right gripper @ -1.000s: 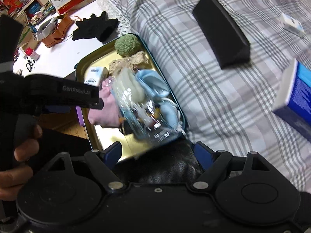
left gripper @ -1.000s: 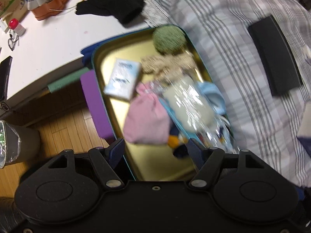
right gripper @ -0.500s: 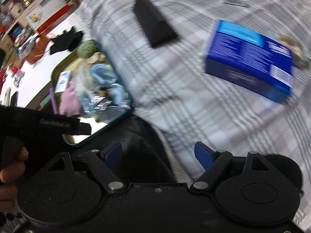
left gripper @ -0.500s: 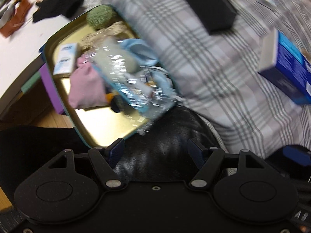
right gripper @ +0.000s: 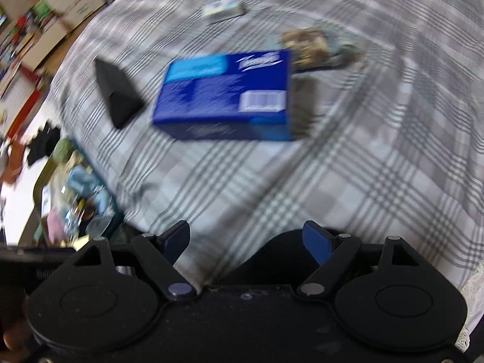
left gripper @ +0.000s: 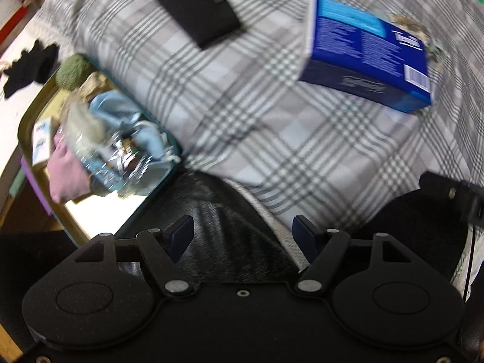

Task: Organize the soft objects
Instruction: 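Withdraw both tools from the tray back over the bed items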

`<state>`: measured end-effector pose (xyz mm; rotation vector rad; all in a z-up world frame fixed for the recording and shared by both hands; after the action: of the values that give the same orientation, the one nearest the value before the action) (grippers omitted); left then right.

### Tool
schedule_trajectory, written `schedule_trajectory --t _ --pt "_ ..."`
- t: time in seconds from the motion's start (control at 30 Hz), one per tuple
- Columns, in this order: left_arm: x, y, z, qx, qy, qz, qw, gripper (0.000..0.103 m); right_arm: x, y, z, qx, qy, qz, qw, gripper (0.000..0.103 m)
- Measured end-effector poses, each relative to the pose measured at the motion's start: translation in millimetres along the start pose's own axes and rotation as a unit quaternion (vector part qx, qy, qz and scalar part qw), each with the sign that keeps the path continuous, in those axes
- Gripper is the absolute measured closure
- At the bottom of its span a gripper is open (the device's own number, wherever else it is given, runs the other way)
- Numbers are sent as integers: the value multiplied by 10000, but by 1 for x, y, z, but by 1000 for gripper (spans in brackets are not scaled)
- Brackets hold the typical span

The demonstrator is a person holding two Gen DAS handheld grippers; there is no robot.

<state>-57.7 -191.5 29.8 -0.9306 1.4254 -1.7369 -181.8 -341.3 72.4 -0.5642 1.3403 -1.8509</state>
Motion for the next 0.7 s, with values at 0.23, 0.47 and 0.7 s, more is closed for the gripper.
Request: schedule_trajectory --t 0.23,0.47,0.7 --pt "29 -6 15 104 353 -95 9993 35 46 -6 29 241 608 -211 9976 22" --pt "41 -21 54 351 432 -78 9984 35 77 -6 76 527 1094 -411 9917 20" --pt "52 -27 113 659 495 3 9966 29 93 6 127 655 1608 -365 9841 13"
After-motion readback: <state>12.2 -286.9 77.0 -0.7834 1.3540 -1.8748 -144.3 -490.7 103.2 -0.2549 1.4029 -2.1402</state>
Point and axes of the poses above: each gripper's, at about its wrist camera, not at the fingertips, and y roughly the way its jaws point, x to its right, z to its top, the point moved 2 cm from there along y, roughly the way its jaws point, and after that the axes turned 1 degree about -z, right-handed, at the moved point
